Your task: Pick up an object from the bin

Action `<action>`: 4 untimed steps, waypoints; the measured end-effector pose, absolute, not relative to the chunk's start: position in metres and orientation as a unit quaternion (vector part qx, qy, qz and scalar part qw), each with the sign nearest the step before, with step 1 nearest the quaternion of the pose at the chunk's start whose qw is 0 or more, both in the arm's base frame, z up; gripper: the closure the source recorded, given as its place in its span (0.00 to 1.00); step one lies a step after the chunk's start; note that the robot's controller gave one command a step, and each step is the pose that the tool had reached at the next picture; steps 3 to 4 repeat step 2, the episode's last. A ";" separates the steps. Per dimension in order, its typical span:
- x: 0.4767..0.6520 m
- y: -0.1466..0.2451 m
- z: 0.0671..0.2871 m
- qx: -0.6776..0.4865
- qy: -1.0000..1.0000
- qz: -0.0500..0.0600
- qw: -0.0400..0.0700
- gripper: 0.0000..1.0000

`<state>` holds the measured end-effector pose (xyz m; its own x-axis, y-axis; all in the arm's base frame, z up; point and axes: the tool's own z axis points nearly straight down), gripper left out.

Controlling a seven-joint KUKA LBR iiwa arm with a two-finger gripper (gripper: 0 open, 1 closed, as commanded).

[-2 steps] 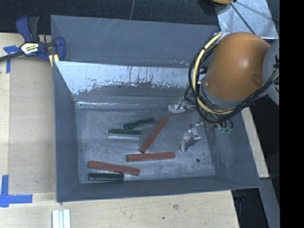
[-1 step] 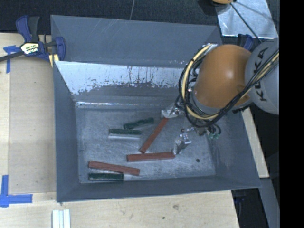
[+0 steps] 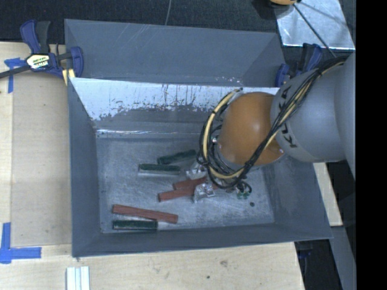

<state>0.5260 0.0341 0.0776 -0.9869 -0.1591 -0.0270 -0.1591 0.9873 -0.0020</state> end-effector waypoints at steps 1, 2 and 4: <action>0.526 0.034 0.078 -0.080 0.997 0.000 0.014 1.00; 0.520 0.048 0.239 -0.082 0.997 0.000 0.003 1.00; 0.520 0.048 0.239 -0.082 0.997 0.000 0.003 1.00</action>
Offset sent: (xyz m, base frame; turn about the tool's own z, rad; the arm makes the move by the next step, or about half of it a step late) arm -0.0080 0.0146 0.1595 -0.0034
